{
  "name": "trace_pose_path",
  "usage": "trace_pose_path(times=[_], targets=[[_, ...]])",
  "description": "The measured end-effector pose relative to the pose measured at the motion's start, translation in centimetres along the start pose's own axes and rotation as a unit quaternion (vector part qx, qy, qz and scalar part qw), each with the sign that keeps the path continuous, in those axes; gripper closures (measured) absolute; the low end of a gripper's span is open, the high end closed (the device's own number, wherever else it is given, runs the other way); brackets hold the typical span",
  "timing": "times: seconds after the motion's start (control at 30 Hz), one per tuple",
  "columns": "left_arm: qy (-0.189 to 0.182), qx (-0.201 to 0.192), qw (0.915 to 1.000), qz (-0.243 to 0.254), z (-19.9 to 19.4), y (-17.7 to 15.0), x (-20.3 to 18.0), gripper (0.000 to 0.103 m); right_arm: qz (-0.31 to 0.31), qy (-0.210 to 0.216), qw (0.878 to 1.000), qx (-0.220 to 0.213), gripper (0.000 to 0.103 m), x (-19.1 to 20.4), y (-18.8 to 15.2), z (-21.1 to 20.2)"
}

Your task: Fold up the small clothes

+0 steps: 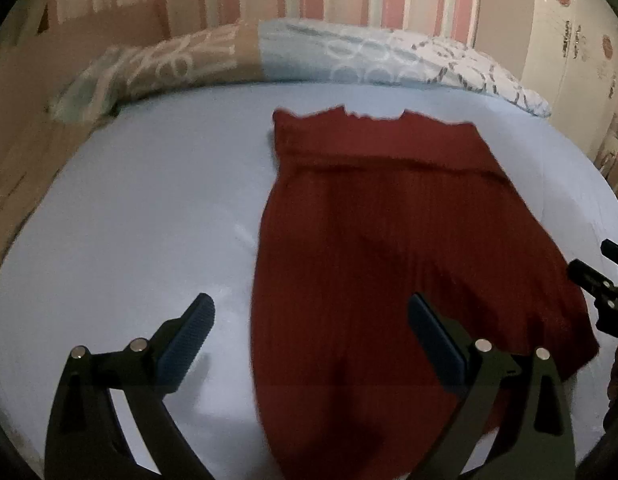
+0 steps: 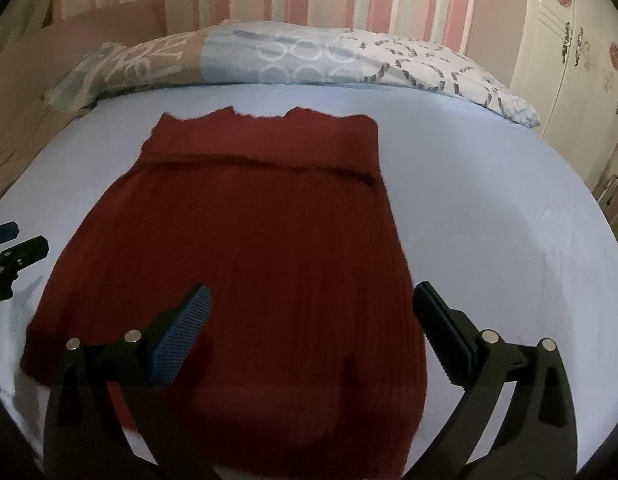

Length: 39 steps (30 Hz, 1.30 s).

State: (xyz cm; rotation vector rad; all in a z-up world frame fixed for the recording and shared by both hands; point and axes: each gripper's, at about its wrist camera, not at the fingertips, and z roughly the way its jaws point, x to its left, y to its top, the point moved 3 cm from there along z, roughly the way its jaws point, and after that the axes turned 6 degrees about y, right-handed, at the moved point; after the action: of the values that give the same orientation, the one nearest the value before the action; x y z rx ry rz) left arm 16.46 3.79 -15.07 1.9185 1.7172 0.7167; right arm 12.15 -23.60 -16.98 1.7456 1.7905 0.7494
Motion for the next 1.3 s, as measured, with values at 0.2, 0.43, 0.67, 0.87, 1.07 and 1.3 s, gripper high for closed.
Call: trace_pose_path(times=[0.2,0.43,0.67,0.87,1.07,1.3], targets=[[-0.009,0.027,0.9996,0.006,-0.5,-4.4,-0.4,0.006,-0.009,0.003,1.0,0.015,0.003,1.1,-3.7,-1.6],[-0.025,0.084,0.9961,0.011,2.0,-8.2,-1.5,0.008,-0.003,0.004,0.999,0.04,0.003,1.3,-5.8,-1.9],[-0.039,0.08,0.9948,0.05,1.1,-7.9,-3.1,0.075,-0.001,0.0,1.0,0.031,0.003,1.1,-5.4,-2.8],[-0.039,0.066,0.9954,0.057,-1.1,-6.9,-1.6,0.08,-0.002,0.008,1.0,0.028,0.003,1.1,-5.4,-3.1],[-0.019,0.075,0.9946,0.069,-1.4,-8.7,1.2,0.083,-0.003,-0.009,1.0,0.03,0.003,0.8,-5.7,-2.8],[-0.002,0.071,0.9935,0.089,-1.4,-8.7,0.1,0.082,0.043,-0.057,0.995,0.064,0.003,-2.5,-6.2,-0.2]])
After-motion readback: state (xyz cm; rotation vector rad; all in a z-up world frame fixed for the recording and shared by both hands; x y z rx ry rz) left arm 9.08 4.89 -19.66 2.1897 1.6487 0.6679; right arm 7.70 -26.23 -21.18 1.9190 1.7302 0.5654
